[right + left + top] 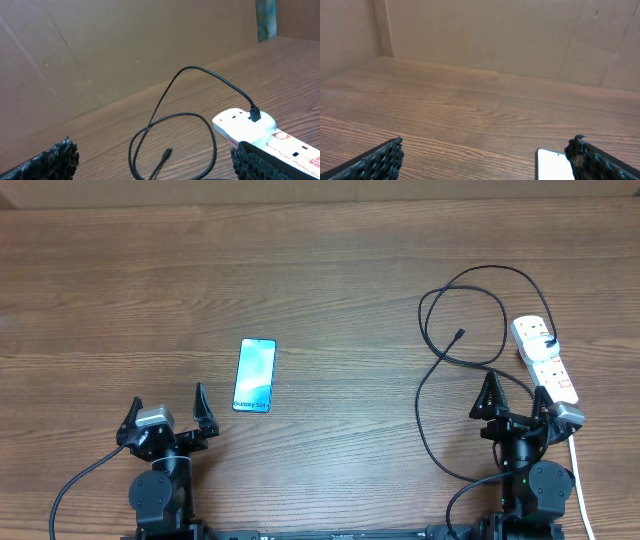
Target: Plug charger to phone and switch on socket
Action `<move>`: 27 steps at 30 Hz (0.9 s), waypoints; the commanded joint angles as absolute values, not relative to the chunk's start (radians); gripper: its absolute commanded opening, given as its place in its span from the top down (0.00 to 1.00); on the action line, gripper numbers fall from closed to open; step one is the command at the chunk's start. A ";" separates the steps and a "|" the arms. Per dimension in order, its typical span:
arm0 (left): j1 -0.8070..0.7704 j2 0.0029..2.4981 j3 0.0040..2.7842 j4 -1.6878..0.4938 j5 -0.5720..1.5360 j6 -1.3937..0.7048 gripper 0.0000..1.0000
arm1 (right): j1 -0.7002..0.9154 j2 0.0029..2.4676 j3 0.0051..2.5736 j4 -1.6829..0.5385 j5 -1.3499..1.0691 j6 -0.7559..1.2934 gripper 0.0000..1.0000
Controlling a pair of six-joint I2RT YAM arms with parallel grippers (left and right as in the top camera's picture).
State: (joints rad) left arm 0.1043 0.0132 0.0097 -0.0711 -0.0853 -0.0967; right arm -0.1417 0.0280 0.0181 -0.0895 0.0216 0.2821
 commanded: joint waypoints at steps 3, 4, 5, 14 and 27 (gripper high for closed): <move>0.102 0.004 0.005 -0.068 -0.074 -0.098 0.01 | -0.139 0.026 0.008 -0.083 0.016 0.272 0.00; 0.102 0.004 0.005 -0.072 -0.060 -0.114 0.00 | -0.139 0.026 0.008 -0.083 0.016 0.272 0.00; 0.102 0.004 0.005 -0.073 -0.028 -0.115 0.01 | -0.139 0.026 0.008 -0.083 0.016 0.272 0.00; 0.099 0.042 0.076 -0.176 0.132 -0.187 0.00 | -0.139 0.026 0.008 -0.083 0.016 0.272 0.00; 0.097 0.369 0.530 -0.446 0.184 -0.179 0.00 | -0.139 0.026 0.009 -0.083 0.016 0.272 0.00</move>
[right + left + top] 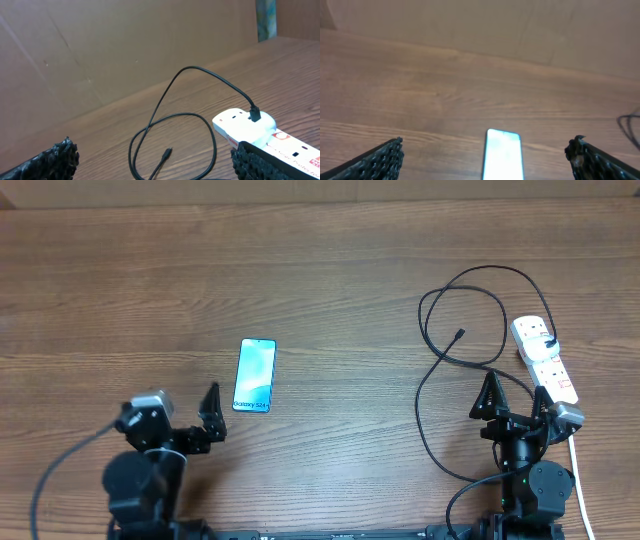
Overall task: Plug charger to phone and switch on socket
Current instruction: 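Move the left gripper over the phone and lower onto it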
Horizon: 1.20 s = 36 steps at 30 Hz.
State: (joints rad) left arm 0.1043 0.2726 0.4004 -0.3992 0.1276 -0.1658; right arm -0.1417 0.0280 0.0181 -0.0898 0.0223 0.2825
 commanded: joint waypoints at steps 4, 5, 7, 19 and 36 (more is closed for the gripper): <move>0.097 0.548 0.718 -0.558 0.210 -0.181 0.00 | -0.139 0.026 0.009 -0.083 0.016 0.272 0.00; 0.097 0.588 0.760 -0.587 0.216 -0.186 0.00 | -0.139 0.026 0.008 -0.083 0.016 0.272 0.00; 0.094 0.701 0.881 -0.682 0.250 -0.191 0.00 | -0.139 0.026 0.008 -0.083 0.016 0.272 0.00; -0.158 1.198 1.349 -1.098 0.021 -0.193 0.00 | -0.139 0.026 0.008 -0.083 0.016 0.272 0.00; -0.280 1.606 1.371 -1.103 0.023 -0.226 0.01 | -0.139 0.026 0.009 -0.083 0.016 0.272 0.00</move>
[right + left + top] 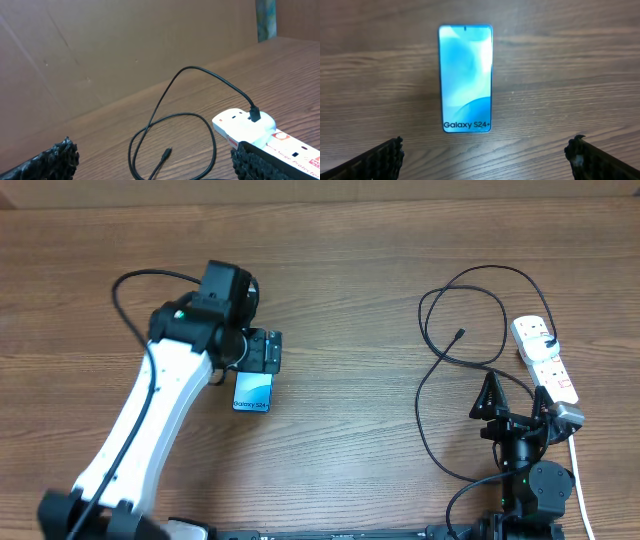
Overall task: Plug charger to phone and switch on socket
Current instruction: 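Move the left gripper over the phone and lower onto it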
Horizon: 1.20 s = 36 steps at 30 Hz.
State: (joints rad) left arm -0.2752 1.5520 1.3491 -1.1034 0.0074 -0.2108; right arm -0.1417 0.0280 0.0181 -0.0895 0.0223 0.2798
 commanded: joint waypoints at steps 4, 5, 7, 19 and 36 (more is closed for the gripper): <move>-0.280 1.686 1.371 -1.103 0.022 -0.225 0.00 | -0.139 0.026 0.008 -0.083 0.016 0.272 0.00; -0.280 1.703 1.371 -1.103 0.022 -0.224 0.00 | -0.139 0.026 0.008 -0.083 0.016 0.272 0.00; -0.280 1.733 1.371 -1.101 0.022 -0.225 0.01 | -0.139 0.026 0.008 -0.083 0.016 0.272 0.00; -0.280 1.839 1.371 -1.045 0.010 -0.225 0.00 | -0.139 0.026 0.008 -0.083 0.016 0.272 0.00; -0.276 1.875 1.368 -1.008 -0.105 -0.226 0.00 | -0.139 0.026 0.008 -0.083 0.016 0.272 0.00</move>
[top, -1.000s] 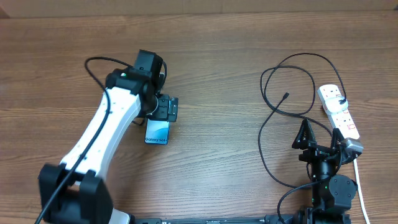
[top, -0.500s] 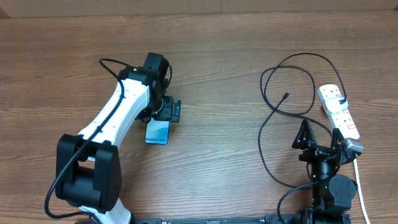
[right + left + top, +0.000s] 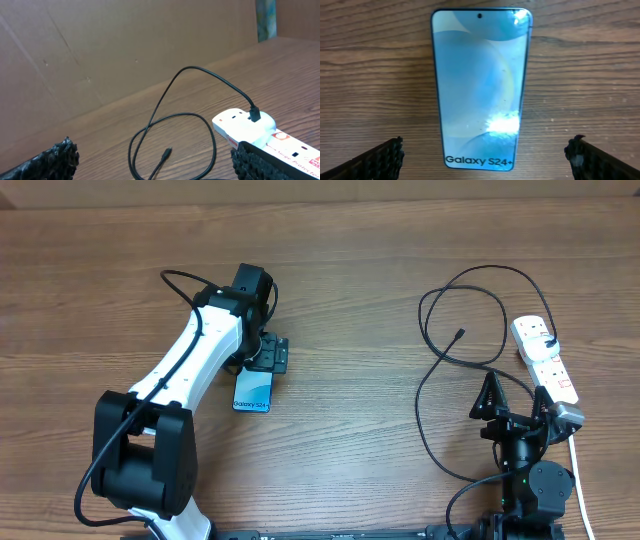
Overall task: Plug charger to phone and switch on socket
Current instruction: 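Move the left gripper over the phone and lower onto it, then close the left gripper on the phone's short edge and lift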
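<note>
The phone (image 3: pixel 253 392) lies flat and face up on the table, its blue screen (image 3: pixel 480 85) reading "Galaxy S24+". My left gripper (image 3: pixel 266 357) hangs open right over its far half, pointing down, with one finger (image 3: pixel 377 160) on each side of the phone and clear of it. The black charger cable (image 3: pixel 432 370) loops across the right of the table. Its free connector (image 3: pixel 459 333) (image 3: pixel 166 152) lies loose on the wood, and its plug (image 3: pixel 254 115) sits in the white power strip (image 3: pixel 545 360). My right gripper (image 3: pixel 517 402) rests open at the near edge, holding nothing.
Brown cardboard walls (image 3: pixel 125 50) stand behind the wooden table (image 3: pixel 360 270). The power strip's white lead (image 3: pixel 580 480) runs off the near right edge beside my right arm's base. The cable loops lie between the phone and the strip.
My left gripper has come down closer to the phone, which now fills much more of the left wrist view. The phone, cable, strip and right arm have not moved.
Both grippers first rested open at the near edge, the phone just ahead of the left one. The left gripper then turned toward the phone. Later the left arm was stretched out with the gripper looking down on the phone, and now it hangs lower over it.
</note>
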Action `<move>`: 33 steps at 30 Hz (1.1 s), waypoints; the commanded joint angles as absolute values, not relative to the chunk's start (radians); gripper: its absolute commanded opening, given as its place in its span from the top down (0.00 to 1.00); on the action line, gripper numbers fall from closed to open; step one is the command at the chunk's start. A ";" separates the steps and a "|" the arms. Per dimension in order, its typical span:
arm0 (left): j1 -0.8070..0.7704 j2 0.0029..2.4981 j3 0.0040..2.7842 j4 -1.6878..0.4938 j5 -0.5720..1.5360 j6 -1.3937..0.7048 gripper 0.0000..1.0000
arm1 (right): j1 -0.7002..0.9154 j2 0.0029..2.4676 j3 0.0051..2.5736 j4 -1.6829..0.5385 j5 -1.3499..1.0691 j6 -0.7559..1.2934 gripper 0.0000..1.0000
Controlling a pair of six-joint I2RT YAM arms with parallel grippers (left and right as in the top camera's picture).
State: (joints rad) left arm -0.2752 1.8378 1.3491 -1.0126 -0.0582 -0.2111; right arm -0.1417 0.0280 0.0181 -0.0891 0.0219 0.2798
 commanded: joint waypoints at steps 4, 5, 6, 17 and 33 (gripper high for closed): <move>-0.266 1.917 1.364 -0.987 -0.104 -0.226 0.00 | -0.139 0.026 0.008 -0.083 0.016 0.272 0.00; -0.266 1.930 1.364 -0.981 -0.104 -0.226 0.00 | -0.139 0.026 0.009 -0.083 0.016 0.272 0.00; -0.266 1.943 1.364 -0.978 -0.103 -0.226 0.00 | -0.139 0.026 0.008 -0.083 0.016 0.272 0.00; -0.258 2.077 1.364 -0.974 -0.085 -0.223 0.00 | -0.139 0.026 0.009 -0.083 0.016 0.272 0.00; -0.213 2.138 1.364 -1.019 -0.018 -0.179 0.26 | -0.139 0.026 0.008 -0.083 0.016 0.272 0.00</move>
